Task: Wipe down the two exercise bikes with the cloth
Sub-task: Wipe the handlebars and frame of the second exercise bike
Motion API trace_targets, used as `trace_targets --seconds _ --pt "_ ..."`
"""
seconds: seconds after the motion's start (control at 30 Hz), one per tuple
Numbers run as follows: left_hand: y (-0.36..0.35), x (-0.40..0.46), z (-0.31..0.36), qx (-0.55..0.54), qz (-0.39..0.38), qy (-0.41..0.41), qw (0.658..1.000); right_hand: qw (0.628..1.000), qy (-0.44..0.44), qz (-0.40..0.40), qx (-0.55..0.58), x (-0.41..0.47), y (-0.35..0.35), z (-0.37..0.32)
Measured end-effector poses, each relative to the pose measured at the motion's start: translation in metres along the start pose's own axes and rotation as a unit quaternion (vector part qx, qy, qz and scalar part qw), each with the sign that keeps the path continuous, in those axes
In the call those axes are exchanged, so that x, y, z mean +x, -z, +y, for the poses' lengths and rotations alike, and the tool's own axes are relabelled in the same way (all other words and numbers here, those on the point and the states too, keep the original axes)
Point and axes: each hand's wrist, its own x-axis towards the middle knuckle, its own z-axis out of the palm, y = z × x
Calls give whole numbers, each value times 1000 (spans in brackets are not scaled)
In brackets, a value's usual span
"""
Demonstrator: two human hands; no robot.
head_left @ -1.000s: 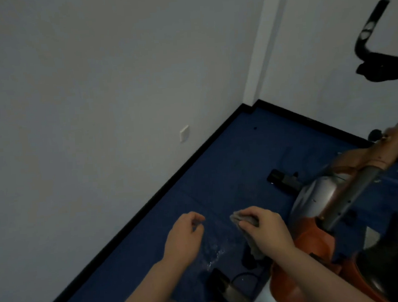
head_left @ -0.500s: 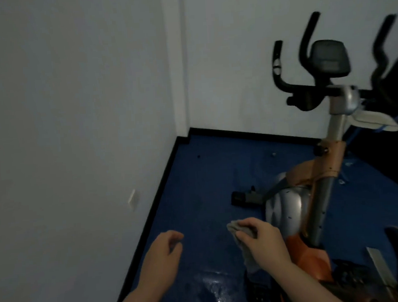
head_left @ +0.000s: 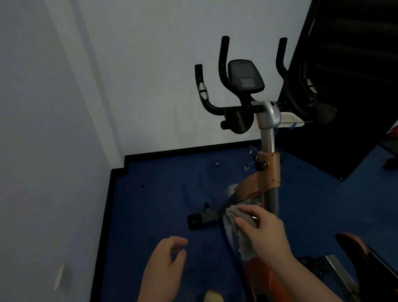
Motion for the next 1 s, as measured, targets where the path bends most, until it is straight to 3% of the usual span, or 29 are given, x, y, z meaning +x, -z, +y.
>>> trace_targets --seconds 0.3,0.47,0.63,0.8,1.0 --pt "-39 160 82 -2 -1 -63 998 998 18 51 26 144 30 1" --pt "-61 239 126 -40 42 -93 994 992 98 73 2 228 49 -20" --pt "-62 282 141 -67 75 -99 990 978 176 107 12 298 26 -65" --pt "-68 310 149 -96 77 -101 987 981 155 115 2 298 -15 -65" --pt "-74 341 157 -120 49 -128 983 973 204 82 -71 314 19 -56"
